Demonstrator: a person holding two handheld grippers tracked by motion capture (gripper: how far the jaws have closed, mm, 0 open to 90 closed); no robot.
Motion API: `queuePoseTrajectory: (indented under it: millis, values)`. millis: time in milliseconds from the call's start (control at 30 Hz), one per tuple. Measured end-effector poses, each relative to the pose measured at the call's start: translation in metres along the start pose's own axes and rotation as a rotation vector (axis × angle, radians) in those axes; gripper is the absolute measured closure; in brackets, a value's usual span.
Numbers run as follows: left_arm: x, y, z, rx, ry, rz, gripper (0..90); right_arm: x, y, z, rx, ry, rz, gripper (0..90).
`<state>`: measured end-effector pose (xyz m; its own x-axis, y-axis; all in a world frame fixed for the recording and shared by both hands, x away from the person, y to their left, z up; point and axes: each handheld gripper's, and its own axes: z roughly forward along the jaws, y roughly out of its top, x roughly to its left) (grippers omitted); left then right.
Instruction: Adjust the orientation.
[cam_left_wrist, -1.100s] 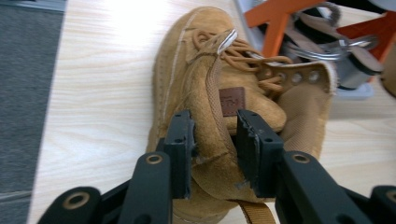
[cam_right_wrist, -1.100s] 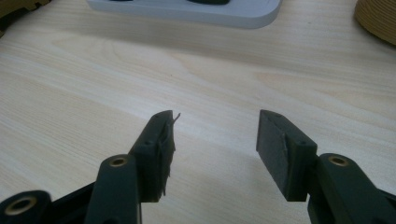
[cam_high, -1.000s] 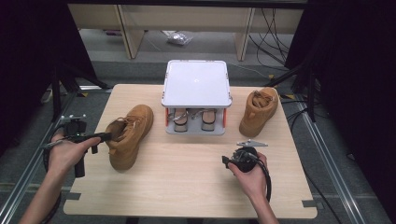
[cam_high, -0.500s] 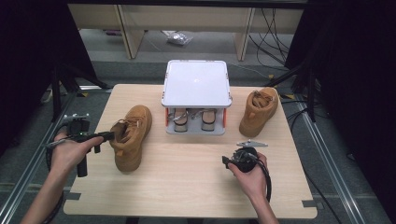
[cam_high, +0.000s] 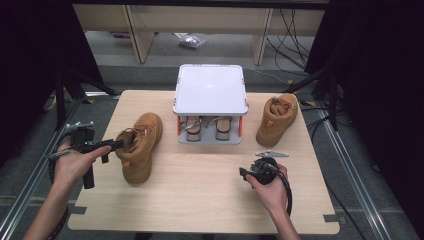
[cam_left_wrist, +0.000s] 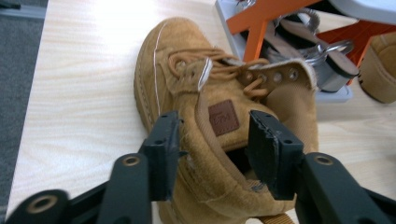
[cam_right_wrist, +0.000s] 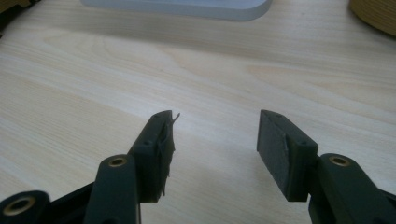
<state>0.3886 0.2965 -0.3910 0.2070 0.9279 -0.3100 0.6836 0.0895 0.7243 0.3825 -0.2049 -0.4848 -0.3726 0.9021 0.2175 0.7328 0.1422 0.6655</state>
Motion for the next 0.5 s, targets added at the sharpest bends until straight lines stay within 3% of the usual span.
queuePoseTrajectory:
  millis: [33, 133, 167, 200, 333, 367, 500]
  values:
    - [-0.0003, 0.0005, -0.0018, -0.004, 0.008, 0.008, 48.4, 0.0001, 0.0002, -0.0035, 0.013, -0.015, 0.034, 46.8]
    - [-0.0011, 0.0010, -0.0034, -0.013, 0.012, 0.010, 48.0, -0.0038, -0.0003, -0.0043, 0.001, -0.009, 0.020, 46.7]
    - [-0.0018, 0.0012, -0.0036, -0.028, 0.014, 0.006, 48.0, -0.0034, -0.0007, -0.0063, 0.004, -0.007, 0.044, 46.7]
    - [-0.0019, 0.0013, -0.0043, -0.031, 0.020, 0.012, 47.9, -0.0063, -0.0013, -0.0060, -0.017, -0.018, 0.019, 46.7]
    - [-0.0013, -0.0004, -0.0056, -0.041, 0.024, 0.011, 48.3, -0.0077, -0.0016, -0.0097, -0.025, -0.024, 0.035, 46.7]
    - [-0.0011, -0.0011, -0.0062, -0.040, 0.028, 0.016, 48.3, -0.0081, -0.0010, -0.0106, -0.029, -0.024, 0.015, 46.7]
    - [-0.0012, -0.0009, -0.0076, -0.029, 0.041, 0.029, 49.0, -0.0055, 0.0036, -0.0112, -0.042, -0.013, 0.011, 46.7]
